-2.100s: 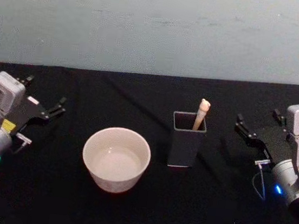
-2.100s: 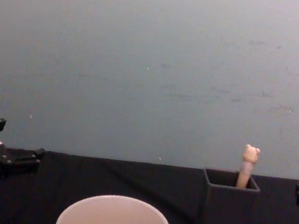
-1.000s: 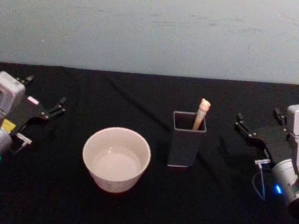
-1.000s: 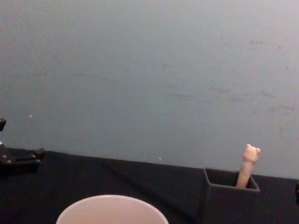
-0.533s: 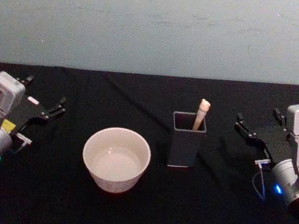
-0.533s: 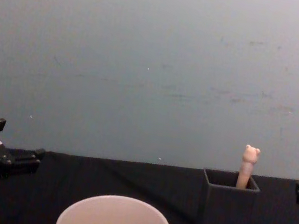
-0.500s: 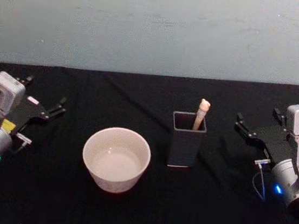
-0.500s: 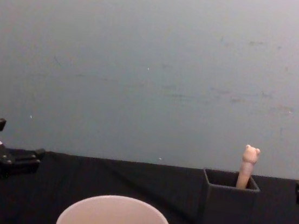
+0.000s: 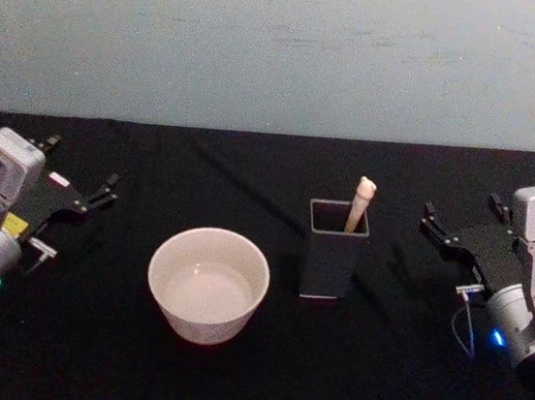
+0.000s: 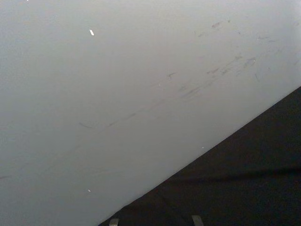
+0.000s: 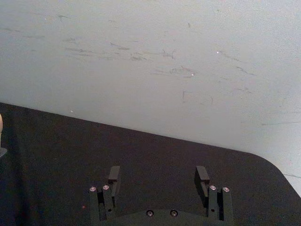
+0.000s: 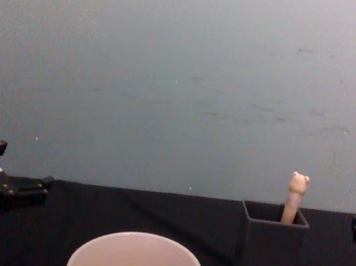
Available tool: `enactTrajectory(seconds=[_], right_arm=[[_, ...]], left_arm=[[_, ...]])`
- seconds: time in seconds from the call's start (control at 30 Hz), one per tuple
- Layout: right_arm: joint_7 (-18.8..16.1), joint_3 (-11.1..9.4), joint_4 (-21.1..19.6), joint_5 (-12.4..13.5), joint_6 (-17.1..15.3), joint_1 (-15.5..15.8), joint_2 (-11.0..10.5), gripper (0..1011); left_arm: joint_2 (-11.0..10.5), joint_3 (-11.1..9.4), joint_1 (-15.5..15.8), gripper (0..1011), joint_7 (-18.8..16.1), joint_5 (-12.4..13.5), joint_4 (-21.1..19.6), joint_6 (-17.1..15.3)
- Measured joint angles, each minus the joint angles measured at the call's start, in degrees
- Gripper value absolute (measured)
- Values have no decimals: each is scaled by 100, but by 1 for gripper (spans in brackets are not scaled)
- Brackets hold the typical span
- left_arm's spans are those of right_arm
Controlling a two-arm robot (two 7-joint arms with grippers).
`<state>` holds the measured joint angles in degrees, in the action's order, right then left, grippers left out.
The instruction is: Pick up the stirring spoon with one hand, stir inside the cup, then place it back in its original position.
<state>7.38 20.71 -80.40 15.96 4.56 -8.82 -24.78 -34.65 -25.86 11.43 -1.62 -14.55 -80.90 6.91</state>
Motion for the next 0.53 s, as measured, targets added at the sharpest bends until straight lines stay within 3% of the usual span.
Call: enactTrajectory(seconds=[0.53], right_arm=[[0,0,0,0,0,0,0,1002]], left_arm=[[0,0,0,1001,0,0,0,0]])
